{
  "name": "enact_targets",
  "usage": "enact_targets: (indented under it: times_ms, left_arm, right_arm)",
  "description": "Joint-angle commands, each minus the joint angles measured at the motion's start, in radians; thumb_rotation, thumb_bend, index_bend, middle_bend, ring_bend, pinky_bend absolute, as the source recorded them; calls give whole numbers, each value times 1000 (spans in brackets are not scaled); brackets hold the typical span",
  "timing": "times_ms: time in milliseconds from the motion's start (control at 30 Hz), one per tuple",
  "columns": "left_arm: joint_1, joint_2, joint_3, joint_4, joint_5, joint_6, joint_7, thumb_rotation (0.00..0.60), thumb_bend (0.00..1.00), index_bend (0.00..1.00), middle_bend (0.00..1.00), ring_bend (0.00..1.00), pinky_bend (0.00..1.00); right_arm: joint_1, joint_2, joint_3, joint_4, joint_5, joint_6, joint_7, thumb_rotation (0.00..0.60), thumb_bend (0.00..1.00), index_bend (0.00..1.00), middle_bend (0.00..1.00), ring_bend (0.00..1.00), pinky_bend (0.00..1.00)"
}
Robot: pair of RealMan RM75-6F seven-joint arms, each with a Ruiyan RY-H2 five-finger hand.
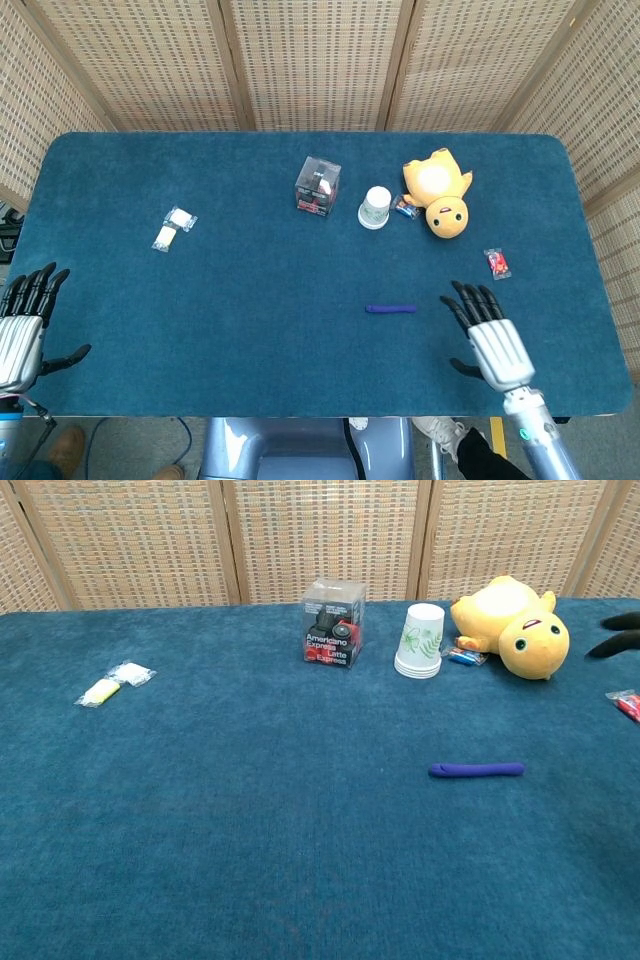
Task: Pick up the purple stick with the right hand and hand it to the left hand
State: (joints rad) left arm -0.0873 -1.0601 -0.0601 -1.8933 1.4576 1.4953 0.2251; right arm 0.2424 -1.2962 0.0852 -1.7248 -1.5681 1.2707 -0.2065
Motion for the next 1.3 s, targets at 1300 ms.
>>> enact_targets:
  times_ms: [1300]
  left_arm:
    - [-48,-47,-24,25,-114,-69,61,600,0,0,0,0,0]
  right_arm:
    - [381,-335,119,308,633,-327,-222,600,461,490,0,0,0]
